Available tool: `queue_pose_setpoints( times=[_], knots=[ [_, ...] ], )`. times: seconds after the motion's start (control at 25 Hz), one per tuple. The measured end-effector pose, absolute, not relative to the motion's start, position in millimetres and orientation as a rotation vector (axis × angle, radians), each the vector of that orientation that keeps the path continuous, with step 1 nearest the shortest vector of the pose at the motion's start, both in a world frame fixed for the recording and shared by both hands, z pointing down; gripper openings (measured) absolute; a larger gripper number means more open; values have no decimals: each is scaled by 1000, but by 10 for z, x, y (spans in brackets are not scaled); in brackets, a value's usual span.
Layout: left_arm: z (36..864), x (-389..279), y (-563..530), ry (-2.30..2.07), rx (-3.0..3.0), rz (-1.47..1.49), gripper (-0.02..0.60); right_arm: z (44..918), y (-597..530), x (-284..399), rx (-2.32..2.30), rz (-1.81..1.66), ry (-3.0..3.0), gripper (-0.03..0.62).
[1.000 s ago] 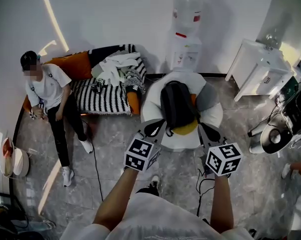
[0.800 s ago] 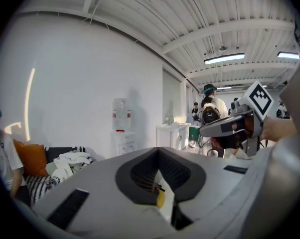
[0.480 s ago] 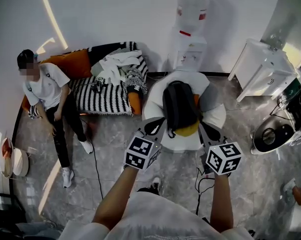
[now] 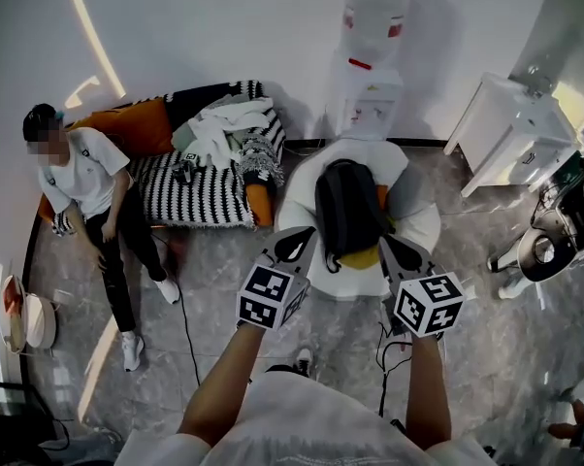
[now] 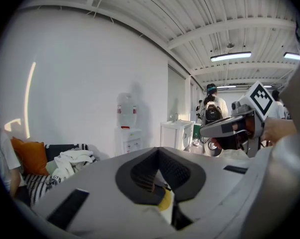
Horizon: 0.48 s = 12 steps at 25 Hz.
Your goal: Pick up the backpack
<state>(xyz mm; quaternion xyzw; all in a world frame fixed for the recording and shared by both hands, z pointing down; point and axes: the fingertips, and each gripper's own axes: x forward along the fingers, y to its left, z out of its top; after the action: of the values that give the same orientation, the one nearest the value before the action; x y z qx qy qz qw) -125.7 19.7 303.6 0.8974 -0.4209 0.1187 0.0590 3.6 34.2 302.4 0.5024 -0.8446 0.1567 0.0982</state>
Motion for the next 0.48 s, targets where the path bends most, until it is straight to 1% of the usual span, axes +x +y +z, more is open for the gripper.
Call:
queue_pose_setpoints(
  times=[0.48],
  knots=[
    [3164,-1194,-254,-1238,2709,372,12,3131,-30,163,1523,486,-2443,0]
  ],
)
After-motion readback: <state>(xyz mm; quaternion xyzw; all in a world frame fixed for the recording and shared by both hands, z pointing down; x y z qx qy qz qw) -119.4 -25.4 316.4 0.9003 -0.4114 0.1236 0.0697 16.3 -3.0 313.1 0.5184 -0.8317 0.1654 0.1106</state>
